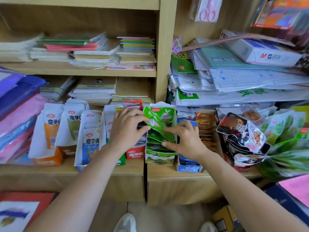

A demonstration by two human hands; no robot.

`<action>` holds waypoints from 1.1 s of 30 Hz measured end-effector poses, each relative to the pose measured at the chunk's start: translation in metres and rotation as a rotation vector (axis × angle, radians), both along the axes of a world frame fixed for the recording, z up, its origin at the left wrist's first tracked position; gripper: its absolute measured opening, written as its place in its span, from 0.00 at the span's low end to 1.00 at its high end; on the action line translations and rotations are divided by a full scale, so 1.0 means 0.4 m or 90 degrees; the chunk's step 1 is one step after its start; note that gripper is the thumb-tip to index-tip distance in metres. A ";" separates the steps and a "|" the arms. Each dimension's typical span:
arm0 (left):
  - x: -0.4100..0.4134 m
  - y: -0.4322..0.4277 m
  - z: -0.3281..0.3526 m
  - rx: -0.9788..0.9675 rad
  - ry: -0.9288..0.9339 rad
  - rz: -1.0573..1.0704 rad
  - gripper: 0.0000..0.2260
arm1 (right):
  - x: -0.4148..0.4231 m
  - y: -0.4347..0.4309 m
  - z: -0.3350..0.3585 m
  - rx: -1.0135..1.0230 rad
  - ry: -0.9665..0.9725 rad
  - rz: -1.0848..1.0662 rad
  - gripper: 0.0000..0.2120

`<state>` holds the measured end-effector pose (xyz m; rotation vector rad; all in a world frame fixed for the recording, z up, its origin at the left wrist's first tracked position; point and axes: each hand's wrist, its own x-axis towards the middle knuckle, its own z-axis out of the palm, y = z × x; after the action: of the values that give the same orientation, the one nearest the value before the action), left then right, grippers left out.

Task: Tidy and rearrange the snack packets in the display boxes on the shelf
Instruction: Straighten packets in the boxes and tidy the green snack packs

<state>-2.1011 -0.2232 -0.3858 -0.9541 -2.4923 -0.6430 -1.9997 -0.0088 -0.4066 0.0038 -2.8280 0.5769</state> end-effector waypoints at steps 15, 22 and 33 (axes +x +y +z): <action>0.083 -0.276 -0.051 0.100 -0.123 0.116 0.09 | 0.025 -0.214 0.006 0.237 0.148 0.109 0.38; 0.197 -0.350 -0.147 -0.125 -0.096 0.201 0.27 | -0.001 -0.336 -0.056 0.349 0.108 0.138 0.27; 0.224 -0.382 -0.111 -0.064 -0.213 0.090 0.30 | 0.016 -0.357 -0.047 0.284 0.053 0.162 0.23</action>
<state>-2.0115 -0.3760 -0.4303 -0.7451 -2.8797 -0.6848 -1.9931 -0.1514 -0.4254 0.4611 -2.8281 -0.0200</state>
